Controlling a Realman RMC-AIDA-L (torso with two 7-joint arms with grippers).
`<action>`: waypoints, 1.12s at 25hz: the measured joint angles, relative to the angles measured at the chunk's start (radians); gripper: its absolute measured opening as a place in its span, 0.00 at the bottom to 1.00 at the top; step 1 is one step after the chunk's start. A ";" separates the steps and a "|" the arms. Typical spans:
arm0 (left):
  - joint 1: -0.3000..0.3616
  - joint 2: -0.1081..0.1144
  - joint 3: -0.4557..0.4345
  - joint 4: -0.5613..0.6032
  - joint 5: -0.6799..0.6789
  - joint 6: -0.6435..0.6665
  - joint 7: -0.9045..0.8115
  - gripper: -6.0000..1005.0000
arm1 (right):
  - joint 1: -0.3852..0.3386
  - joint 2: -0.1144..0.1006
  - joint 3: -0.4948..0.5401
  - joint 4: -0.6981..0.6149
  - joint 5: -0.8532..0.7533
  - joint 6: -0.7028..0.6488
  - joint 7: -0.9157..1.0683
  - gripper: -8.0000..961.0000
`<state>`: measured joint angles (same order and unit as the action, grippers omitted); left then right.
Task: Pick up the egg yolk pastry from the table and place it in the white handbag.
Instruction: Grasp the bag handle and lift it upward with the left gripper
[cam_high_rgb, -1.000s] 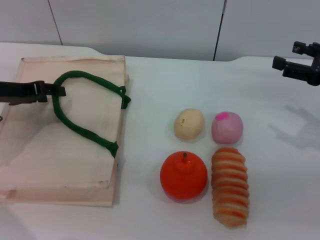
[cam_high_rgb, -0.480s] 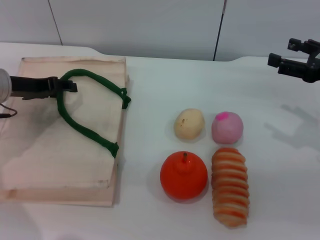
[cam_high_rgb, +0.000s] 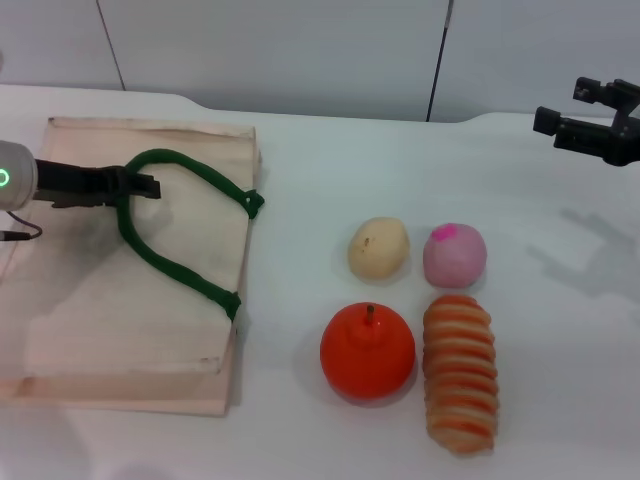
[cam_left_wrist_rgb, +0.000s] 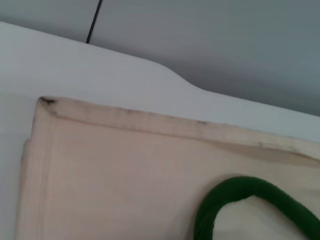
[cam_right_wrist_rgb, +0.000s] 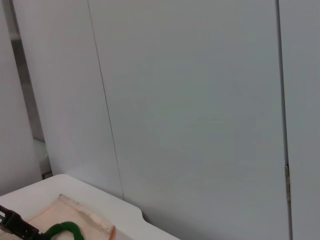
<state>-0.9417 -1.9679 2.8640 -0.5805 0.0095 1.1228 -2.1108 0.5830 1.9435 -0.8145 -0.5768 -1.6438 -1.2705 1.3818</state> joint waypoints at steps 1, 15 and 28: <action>-0.002 0.002 0.000 0.009 0.005 -0.008 -0.001 0.64 | 0.000 0.000 0.000 0.000 0.000 0.000 0.000 0.92; -0.015 0.027 0.000 0.086 0.065 -0.059 -0.036 0.56 | 0.000 0.011 0.000 -0.006 0.000 0.000 -0.001 0.92; -0.020 0.031 0.000 0.113 0.095 -0.092 -0.046 0.34 | 0.008 0.021 0.000 -0.008 -0.001 -0.009 -0.001 0.92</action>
<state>-0.9617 -1.9369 2.8640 -0.4678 0.1048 1.0310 -2.1573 0.5907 1.9645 -0.8145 -0.5845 -1.6445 -1.2794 1.3805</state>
